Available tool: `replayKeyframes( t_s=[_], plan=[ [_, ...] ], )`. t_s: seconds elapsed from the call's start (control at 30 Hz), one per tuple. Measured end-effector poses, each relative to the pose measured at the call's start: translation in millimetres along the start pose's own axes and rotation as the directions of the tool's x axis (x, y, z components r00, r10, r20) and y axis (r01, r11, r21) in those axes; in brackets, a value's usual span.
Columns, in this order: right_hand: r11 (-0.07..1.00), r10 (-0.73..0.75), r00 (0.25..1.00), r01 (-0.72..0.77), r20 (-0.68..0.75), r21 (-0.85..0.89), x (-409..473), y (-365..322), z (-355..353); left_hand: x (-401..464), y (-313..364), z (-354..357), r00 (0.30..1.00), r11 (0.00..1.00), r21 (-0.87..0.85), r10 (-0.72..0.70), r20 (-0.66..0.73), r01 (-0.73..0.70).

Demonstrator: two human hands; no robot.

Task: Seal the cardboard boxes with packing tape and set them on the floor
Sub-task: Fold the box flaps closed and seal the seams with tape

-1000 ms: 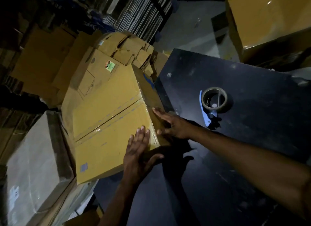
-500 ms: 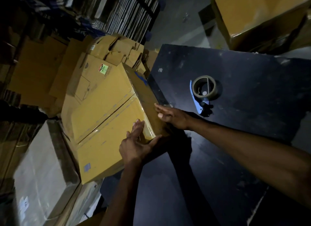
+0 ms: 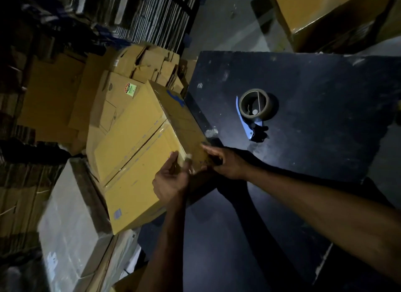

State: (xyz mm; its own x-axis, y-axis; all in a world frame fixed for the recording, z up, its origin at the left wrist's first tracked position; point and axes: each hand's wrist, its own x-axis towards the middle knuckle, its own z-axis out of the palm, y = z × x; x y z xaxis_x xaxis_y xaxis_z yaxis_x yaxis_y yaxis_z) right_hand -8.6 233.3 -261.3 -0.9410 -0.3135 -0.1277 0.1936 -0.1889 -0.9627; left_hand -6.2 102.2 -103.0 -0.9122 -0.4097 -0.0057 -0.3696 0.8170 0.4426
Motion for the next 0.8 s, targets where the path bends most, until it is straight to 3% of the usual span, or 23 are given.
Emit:
replayKeyframes(
  t_s=[0.1, 0.23, 0.3, 0.4, 0.53, 0.7, 0.8],
  plan=[
    [0.999, 0.035, 0.999, -0.034, -0.018, 0.034, -5.1, -1.9, -1.2, 3.7, -7.9, -9.9, 0.992, 0.99, -0.094, 0.114, 0.051, -0.109],
    [0.957, 0.127, 0.992, -0.128, 0.02, 0.259, -1.9, -20.2, -2.6, 7.8, -22.9, -18.2, 0.952, 0.963, -0.226, 0.2, 0.234, -0.147],
    [0.979, 0.117, 0.993, -0.111, -0.029, 0.168, 1.8, -30.6, 5.8, 9.9, -31.1, -18.4, 0.931, 0.953, -0.237, 0.249, 0.267, -0.187],
    [0.992, 0.089, 0.984, -0.101, -0.155, -0.071, 4.0, -32.2, 16.6, 8.7, -39.9, -18.7, 0.896, 0.952, -0.154, 0.301, 0.325, -0.264],
    [0.988, 0.104, 0.974, -0.124, -0.199, -0.094, 4.1, -29.1, 14.2, 6.7, -42.8, -19.7, 0.851, 0.902, 0.049, 0.386, 0.357, -0.43],
    [0.982, 0.162, 0.981, -0.15, -0.103, 0.112, -1.0, -31.6, 8.6, 9.5, -42.0, -19.3, 0.855, 0.876, 0.154, 0.385, 0.347, -0.457],
    [0.985, 0.147, 0.982, -0.156, -0.117, -0.075, 2.9, -28.6, 20.6, 10.9, -43.5, -17.2, 0.85, 0.855, 0.197, 0.398, 0.347, -0.48]
  ],
)
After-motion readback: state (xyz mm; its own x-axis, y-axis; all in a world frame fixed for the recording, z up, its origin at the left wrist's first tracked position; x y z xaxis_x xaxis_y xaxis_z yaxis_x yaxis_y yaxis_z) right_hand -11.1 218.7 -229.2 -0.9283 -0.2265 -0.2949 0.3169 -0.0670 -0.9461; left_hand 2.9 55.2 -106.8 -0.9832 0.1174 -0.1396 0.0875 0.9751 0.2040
